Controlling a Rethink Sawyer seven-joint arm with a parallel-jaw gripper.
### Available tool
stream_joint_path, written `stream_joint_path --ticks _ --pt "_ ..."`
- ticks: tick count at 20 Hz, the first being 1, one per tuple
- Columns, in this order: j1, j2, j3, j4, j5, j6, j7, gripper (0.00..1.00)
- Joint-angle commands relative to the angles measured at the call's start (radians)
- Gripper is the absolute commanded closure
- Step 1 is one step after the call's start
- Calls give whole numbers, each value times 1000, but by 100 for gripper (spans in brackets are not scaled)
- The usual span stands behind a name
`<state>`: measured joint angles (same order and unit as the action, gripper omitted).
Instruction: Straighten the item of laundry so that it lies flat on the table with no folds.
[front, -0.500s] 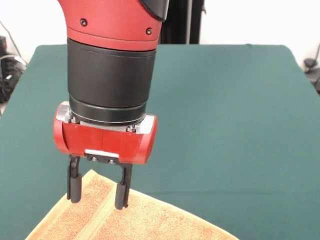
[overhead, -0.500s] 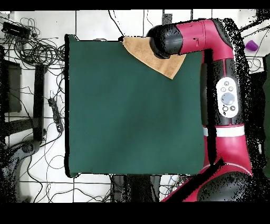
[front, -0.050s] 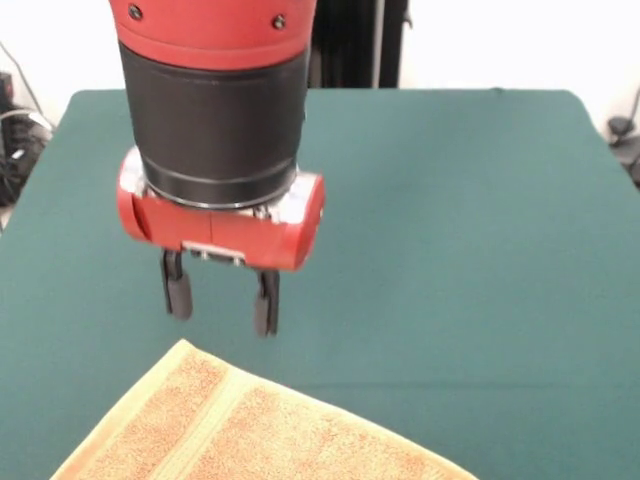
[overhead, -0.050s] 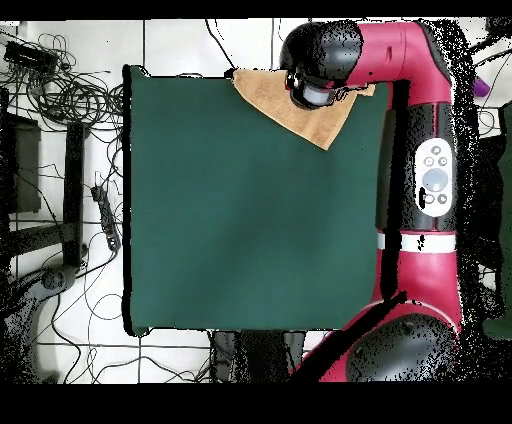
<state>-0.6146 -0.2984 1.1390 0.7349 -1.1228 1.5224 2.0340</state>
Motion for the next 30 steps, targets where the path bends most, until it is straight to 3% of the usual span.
stream_joint_path --ticks 1,8,13,17,18,20,30 --pt "74 105 -97 -166 -15 84 -134 0" --pt "109 182 -89 -291 -104 16 -148 0" --pt "133 223 -24 -397 -193 4 -223 0" --pt "147 242 46 -463 -266 7 -243 0" --pt "163 262 108 -506 -333 12 -260 0" --pt "164 262 156 -527 -382 20 -266 0" --pt "145 277 386 -566 -616 -21 -345 0"
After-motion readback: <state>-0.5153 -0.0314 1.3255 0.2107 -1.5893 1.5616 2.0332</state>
